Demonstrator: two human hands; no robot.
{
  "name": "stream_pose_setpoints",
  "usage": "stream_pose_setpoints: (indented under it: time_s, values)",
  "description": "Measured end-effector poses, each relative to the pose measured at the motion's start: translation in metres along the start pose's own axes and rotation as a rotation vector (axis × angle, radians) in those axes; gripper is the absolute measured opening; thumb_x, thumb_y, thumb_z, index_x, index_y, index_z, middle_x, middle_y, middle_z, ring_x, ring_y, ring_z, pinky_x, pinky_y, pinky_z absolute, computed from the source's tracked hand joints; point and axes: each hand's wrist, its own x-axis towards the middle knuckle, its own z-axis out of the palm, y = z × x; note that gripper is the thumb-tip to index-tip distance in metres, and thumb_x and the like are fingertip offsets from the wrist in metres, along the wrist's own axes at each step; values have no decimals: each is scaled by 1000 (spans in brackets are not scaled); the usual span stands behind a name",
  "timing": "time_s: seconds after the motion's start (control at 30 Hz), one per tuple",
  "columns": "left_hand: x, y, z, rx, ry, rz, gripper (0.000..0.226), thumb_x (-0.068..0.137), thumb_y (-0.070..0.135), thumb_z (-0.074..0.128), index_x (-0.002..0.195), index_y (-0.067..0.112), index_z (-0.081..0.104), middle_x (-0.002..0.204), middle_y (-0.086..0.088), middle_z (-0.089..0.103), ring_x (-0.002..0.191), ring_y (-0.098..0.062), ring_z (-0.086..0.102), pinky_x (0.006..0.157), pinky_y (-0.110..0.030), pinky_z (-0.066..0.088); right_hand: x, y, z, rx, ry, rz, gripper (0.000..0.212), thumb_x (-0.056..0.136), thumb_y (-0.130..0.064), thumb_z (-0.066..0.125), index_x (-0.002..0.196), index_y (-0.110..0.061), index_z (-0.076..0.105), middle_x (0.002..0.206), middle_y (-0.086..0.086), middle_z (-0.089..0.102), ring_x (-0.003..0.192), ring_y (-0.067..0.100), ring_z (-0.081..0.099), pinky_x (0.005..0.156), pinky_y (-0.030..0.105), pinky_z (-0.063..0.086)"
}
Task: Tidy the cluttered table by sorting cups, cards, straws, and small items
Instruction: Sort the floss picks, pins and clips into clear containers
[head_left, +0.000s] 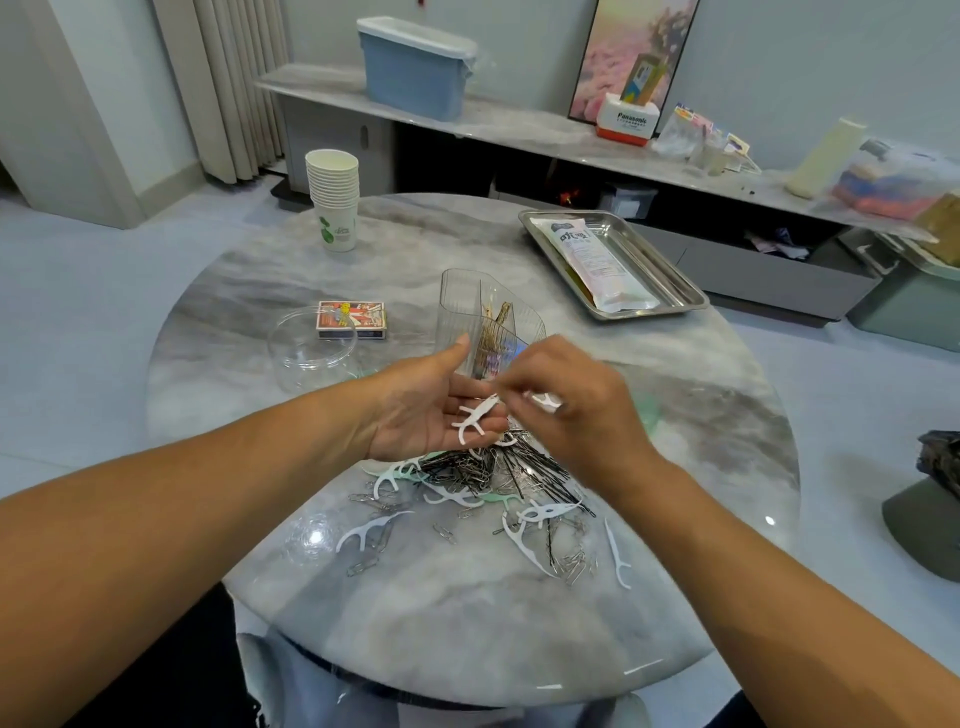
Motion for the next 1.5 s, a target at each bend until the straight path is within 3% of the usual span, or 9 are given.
stream_pose_setpoints:
  time_s: [0.13, 0.27, 0.37, 0.5, 0.77, 0.9, 1.2, 1.37, 1.5]
  values:
    - [-2, -2, 2, 76, -82, 40, 46, 104, 41, 46, 110, 1, 68, 93, -11, 66, 81, -18, 62, 75, -30, 56, -12, -4, 19, -151, -105, -166, 14, 93, -28, 71, 86, -17, 77, 90, -7, 72, 83, 13, 66, 76, 41, 48]
    - [-2, -3, -1, 16, -90, 51, 29, 98, -7, 49, 123, -2, 64, 96, -12, 71, 80, -16, 68, 77, -26, 59, -1, -5, 1, 19, 64, 277, 17, 92, -11, 59, 100, -20, 72, 96, -14, 64, 87, 1, 58, 78, 21, 46]
    - [-4, -1, -4, 22, -136, 34, 31, 97, -11, 47, 118, 0, 67, 95, -12, 70, 78, -15, 68, 73, -23, 59, 0, 12, -12, 252, -253, 670, 52, 89, 0, 59, 132, -30, 62, 120, -20, 61, 97, -10, 60, 84, 13, 49]
    - [-5, -1, -5, 81, -188, -4, 33, 95, -10, 51, 122, 1, 68, 95, -12, 70, 79, -14, 65, 69, -21, 59, -11, 20, -1, 510, -509, 707, 48, 87, 2, 73, 132, -15, 65, 120, 3, 73, 113, 13, 68, 101, 30, 54]
    - [-5, 1, -4, 88, -205, -5, 37, 96, -10, 49, 126, 3, 66, 95, -10, 69, 80, -12, 64, 75, -20, 58, -3, 28, -5, 493, -284, 882, 13, 82, -12, 83, 93, -9, 80, 77, 3, 75, 68, 7, 62, 65, 18, 49]
    - [-4, 0, -3, 37, -90, 8, 29, 100, -5, 48, 125, -2, 62, 92, -13, 70, 80, -17, 67, 77, -27, 59, -1, 34, -5, 593, -28, 1032, 11, 90, -19, 76, 96, -10, 80, 81, 7, 73, 77, 15, 63, 65, 23, 51]
    - [-7, 3, -1, -123, -116, -67, 84, 99, 65, 32, 132, -10, 50, 107, -25, 61, 94, -32, 66, 92, -42, 57, -2, 14, 11, -301, -244, -40, 30, 95, -30, 63, 123, -24, 73, 107, 3, 62, 93, 24, 53, 75, 37, 41]
    - [-13, 4, 4, -56, -86, -69, 78, 98, 67, 31, 115, -4, 58, 91, -16, 65, 77, -23, 69, 71, -31, 63, -5, 4, 8, -269, -414, 52, 45, 96, -31, 44, 136, -29, 62, 133, -4, 56, 123, 15, 46, 102, 39, 35]
    - [-12, 1, 6, 199, 43, -1, 75, 100, 66, 27, 122, 2, 59, 83, -10, 67, 63, -13, 58, 50, -22, 50, 1, 4, 2, 131, -258, 617, 35, 102, -53, 48, 123, -34, 69, 127, -7, 58, 115, 8, 57, 100, 33, 45]
